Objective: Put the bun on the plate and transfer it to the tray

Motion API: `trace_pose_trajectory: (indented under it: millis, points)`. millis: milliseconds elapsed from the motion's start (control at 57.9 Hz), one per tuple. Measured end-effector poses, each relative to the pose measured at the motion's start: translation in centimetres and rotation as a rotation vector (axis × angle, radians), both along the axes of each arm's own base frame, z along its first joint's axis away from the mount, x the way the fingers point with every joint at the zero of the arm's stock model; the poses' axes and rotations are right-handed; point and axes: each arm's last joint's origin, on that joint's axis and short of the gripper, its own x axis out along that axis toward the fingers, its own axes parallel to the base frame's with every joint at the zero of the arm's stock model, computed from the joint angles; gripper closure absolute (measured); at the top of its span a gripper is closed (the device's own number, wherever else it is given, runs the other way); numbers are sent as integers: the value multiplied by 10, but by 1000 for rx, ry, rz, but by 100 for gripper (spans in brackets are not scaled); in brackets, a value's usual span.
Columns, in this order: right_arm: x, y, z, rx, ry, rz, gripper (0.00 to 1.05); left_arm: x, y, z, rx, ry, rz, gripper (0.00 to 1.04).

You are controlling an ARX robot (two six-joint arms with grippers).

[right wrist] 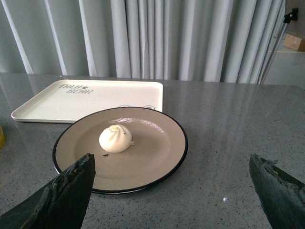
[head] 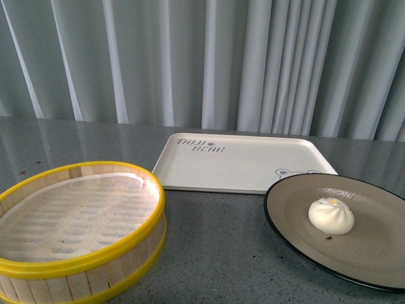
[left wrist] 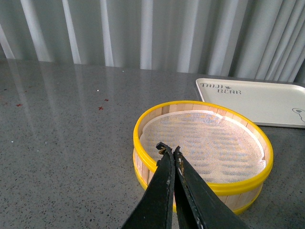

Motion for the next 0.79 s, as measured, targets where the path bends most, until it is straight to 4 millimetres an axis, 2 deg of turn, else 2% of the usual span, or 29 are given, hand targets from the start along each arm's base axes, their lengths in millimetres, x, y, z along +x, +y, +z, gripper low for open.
trace_pose_trajectory:
  millis: [259, 449, 570, 760, 795]
  points:
    - [0, 0, 0, 0, 0, 0, 8, -13, 0, -3, 0, 9, 0, 101]
    - [0, 0, 0, 0, 0, 0, 8, -14, 0, -3, 0, 6, 0, 101]
    - [0, 0, 0, 0, 0, 0, 8, -14, 0, -3, 0, 6, 0, 81]
    - [0, 0, 0, 0, 0, -1, 8, -14, 0, -3, 0, 6, 0, 41]
    - [1, 0, -1, 15, 19, -50, 8, -14, 0, -3, 0, 6, 0, 36]
